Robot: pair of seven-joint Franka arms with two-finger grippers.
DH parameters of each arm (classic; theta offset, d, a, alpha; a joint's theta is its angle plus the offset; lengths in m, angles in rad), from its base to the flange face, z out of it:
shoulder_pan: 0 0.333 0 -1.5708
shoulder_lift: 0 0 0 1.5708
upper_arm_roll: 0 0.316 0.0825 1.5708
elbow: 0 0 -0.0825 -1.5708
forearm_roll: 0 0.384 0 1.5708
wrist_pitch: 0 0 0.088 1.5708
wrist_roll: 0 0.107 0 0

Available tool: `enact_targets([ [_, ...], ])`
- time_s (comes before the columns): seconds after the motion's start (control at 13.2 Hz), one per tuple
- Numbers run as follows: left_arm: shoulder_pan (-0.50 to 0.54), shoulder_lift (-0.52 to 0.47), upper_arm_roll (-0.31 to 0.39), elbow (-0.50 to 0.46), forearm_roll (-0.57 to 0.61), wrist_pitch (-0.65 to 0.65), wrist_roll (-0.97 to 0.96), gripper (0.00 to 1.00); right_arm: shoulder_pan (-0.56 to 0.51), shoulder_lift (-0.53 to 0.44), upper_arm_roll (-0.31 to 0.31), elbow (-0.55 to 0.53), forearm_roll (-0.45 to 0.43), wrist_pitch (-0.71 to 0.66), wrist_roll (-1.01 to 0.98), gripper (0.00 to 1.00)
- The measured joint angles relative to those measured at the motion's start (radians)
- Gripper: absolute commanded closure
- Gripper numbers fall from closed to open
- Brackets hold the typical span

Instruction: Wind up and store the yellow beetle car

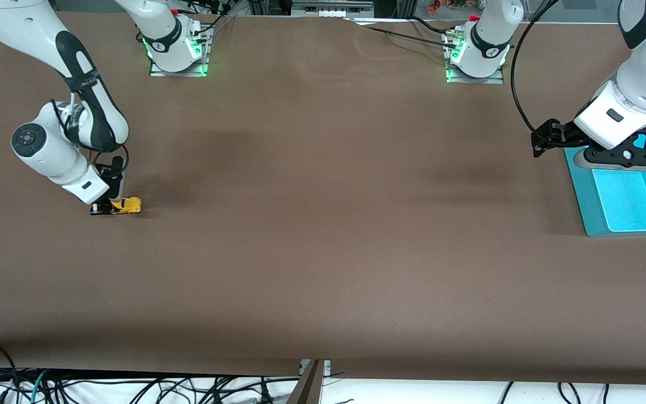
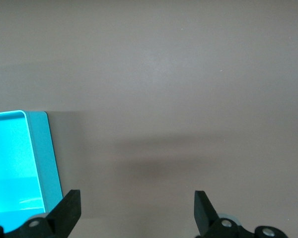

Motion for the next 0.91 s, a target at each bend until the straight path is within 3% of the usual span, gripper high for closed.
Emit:
enact_targets([
  [0.68,0.0,0.0,0.0,0.001,0.0,-0.001,0.0,0.0,0.0,-0.003,0.003,0.164,0.004,-0.213,0.001,0.0],
  [0.91,0.0,0.0,0.0,0.001,0.0,-0.001,0.0,0.0,0.0,-0.008,0.003,0.209,0.092,-0.277,0.007,0.0],
])
